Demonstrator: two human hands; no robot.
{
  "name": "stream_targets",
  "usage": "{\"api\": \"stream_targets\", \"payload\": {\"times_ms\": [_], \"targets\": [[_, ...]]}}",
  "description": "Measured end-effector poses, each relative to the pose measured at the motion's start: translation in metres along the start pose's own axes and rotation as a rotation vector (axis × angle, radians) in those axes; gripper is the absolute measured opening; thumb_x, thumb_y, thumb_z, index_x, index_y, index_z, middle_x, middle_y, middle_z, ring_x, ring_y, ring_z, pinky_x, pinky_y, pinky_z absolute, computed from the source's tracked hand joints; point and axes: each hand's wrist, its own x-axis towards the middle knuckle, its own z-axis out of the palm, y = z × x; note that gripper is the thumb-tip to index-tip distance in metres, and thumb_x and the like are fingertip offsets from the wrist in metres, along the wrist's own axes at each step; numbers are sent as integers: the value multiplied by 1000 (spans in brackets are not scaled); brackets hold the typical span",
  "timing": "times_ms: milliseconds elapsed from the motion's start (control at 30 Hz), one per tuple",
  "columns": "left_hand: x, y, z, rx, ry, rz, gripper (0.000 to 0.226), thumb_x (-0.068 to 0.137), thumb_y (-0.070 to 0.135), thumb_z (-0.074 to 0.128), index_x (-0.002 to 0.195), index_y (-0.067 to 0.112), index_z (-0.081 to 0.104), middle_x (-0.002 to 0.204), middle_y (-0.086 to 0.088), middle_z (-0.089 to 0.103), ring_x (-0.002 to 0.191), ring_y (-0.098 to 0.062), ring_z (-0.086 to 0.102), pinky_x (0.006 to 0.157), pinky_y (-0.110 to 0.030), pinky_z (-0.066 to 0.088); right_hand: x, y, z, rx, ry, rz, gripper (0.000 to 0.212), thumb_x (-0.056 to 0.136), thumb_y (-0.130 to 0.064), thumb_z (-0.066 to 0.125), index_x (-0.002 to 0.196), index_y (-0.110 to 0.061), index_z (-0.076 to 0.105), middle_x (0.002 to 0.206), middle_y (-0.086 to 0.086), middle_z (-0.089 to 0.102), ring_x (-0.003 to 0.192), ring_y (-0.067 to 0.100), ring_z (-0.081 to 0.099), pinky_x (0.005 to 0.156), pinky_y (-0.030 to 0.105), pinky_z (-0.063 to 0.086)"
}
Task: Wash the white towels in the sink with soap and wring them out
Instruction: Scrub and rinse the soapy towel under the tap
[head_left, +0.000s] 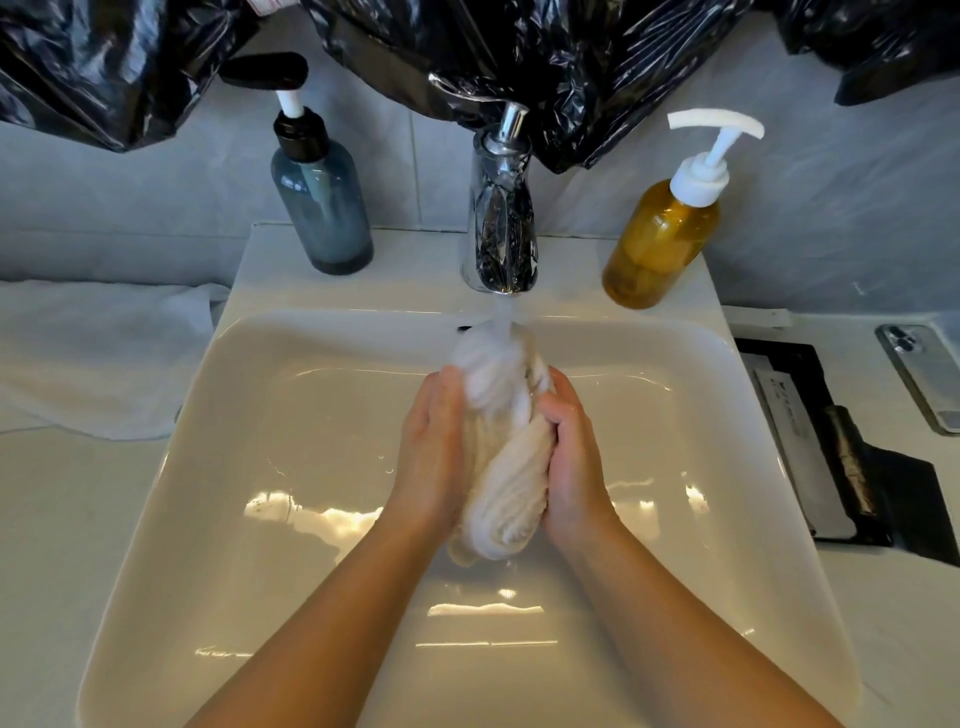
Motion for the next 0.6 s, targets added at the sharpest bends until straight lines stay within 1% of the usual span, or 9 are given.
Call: {"api": "stream_targets", "payload": {"times_ms": [67, 100, 200, 300, 333, 400, 467, 533, 600], "targets": [[2, 0, -1, -62, -11, -25, 54, 94, 50, 42, 120, 7, 63, 116, -18, 68, 111, -36, 65, 100, -58, 48, 0, -1, 0, -27, -2, -40, 35, 80, -29, 48, 108, -30, 69, 111, 2, 72, 107, 21, 67, 92, 40, 53], [3, -2, -3, -93, -13, -48, 56, 94, 51, 43, 123, 8, 63, 119, -19, 68, 114, -37, 63, 103, -60, 45, 0, -2, 0, -51, -3, -58, 35, 81, -29, 47, 109, -30, 67, 109, -1, 73, 105, 18, 68, 90, 37, 53], [2, -6, -5, -135, 8, -118, 58, 91, 57, 42, 124, 16, 64, 121, -14, 68, 115, -33, 64, 106, -58, 43, 0, -3, 3, -109, -18, -76, 32, 84, -30, 48, 110, -29, 67, 107, -4, 74, 103, 16, 69, 87, 33, 54], [2, -7, -6, -170, 9, -133, 62, 87, 61, 44, 127, 17, 63, 124, -13, 67, 117, -32, 63, 108, -57, 41, -2, -6, 5, -115, -62, -61, 28, 100, -23, 47, 119, -21, 67, 111, -1, 74, 104, 14, 69, 83, 26, 53], [2, -6, -7, -181, 21, -148, 66, 85, 64, 46, 128, 17, 63, 125, -13, 67, 118, -32, 62, 109, -55, 40, -2, -6, 5, -117, -68, -59, 31, 103, -19, 44, 124, -16, 66, 115, 0, 73, 107, 13, 68, 85, 24, 53], [3, -5, -9, -191, 60, -167, 71, 80, 69, 48, 131, 20, 61, 127, -11, 66, 119, -31, 62, 109, -53, 40, -2, -6, 3, -146, -84, -76, 34, 103, -22, 45, 132, -13, 61, 123, 1, 70, 113, 10, 66, 92, 24, 53], [3, -4, -10, -169, 109, -154, 73, 77, 72, 48, 129, 22, 61, 125, -10, 67, 118, -29, 63, 107, -53, 42, -1, -3, 2, -240, -95, -116, 37, 101, -31, 45, 133, -20, 60, 126, -5, 68, 116, 5, 63, 101, 25, 50], [1, -2, -9, -125, 115, -106, 66, 83, 66, 41, 124, 19, 61, 120, -11, 68, 115, -28, 64, 105, -53, 46, -1, -1, 3, -422, -108, -174, 38, 101, -40, 41, 135, -31, 57, 125, -16, 66, 116, -3, 60, 101, 19, 47], [1, -3, -8, -76, 57, -25, 43, 98, 42, 33, 118, 19, 64, 115, -12, 70, 115, -29, 64, 102, -48, 48, -1, 1, 4, -543, -124, -200, 49, 96, -51, 40, 140, -33, 51, 125, -20, 64, 115, -7, 58, 96, 14, 46]]}}
